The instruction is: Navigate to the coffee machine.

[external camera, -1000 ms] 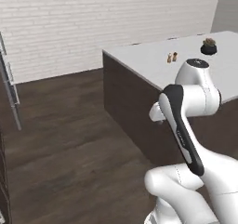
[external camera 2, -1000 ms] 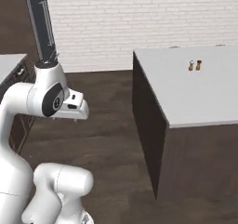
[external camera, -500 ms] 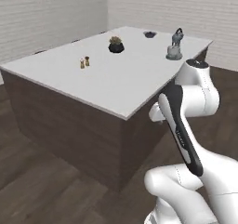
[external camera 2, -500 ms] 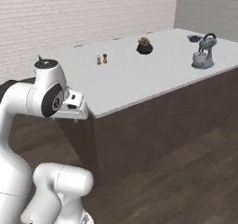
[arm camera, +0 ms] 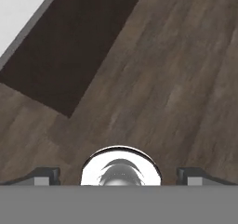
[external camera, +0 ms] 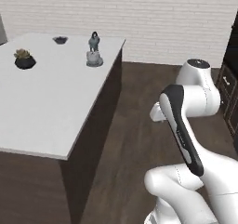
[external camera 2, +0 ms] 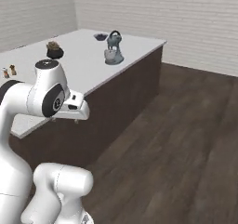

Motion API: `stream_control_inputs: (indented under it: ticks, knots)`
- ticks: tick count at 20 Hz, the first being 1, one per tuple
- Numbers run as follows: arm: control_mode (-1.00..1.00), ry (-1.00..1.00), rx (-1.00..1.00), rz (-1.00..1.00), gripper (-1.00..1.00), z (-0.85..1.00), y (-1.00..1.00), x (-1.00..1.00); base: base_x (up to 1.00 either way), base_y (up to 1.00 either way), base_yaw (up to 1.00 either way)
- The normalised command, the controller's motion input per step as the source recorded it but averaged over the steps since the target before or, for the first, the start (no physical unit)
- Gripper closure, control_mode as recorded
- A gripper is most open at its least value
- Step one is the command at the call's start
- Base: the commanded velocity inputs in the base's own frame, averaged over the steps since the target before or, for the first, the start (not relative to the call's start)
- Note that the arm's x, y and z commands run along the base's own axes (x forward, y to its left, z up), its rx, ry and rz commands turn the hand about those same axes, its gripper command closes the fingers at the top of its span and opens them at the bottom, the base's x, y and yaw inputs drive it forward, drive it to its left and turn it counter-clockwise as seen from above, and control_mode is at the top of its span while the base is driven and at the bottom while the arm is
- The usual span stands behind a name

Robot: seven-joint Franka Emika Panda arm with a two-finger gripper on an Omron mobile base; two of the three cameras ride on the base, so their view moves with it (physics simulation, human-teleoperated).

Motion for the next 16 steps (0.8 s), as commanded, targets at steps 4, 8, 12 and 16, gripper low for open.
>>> stream_control_inputs:
  ticks: [4, 8, 12, 16]
  knots:
    - [1.00, 0.00, 0.00, 0.00, -1.00, 0.00, 0.00, 0.00, 0.94, 0.00, -0.64]
    - [1.00, 0.00, 0.00, 0.00, -1.00, 0.00, 0.00, 0.00, 0.89, -0.04, -0.62]
    - [1.00, 0.00, 0.00, 0.00, -1.00, 0.00, 0.00, 0.00, 0.78, -0.11, -0.60]
    - [1.00, 0.00, 0.00, 0.00, -1.00, 0.00, 0.00, 0.00, 0.94, -0.02, -0.59]
